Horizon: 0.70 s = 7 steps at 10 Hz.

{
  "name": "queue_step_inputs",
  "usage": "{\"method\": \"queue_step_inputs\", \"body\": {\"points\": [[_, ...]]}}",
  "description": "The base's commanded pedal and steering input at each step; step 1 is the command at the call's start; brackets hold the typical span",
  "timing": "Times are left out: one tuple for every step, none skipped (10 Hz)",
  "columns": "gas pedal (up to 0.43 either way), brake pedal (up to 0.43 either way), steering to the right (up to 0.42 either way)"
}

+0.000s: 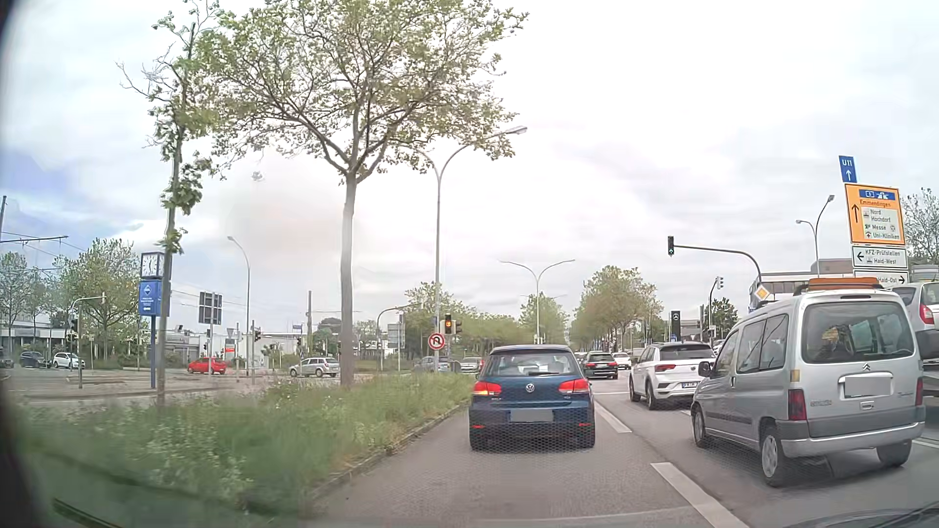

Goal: Follow the waypoints while adhering to traffic rules and regulations

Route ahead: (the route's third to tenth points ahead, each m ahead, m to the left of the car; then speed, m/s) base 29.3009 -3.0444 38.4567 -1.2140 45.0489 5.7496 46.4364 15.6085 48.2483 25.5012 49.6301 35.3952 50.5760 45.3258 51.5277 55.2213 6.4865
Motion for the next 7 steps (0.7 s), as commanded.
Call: {"method": "queue_step_inputs", "body": {"points": [[0.000,0.043,0.000],[0.000,0.055,0.002],[0.000,0.061,0.002],[0.000,0.067,0.002],[0.000,0.079,0.002],[0.000,0.104,0.002],[0.000,0.110,0.002]]}}
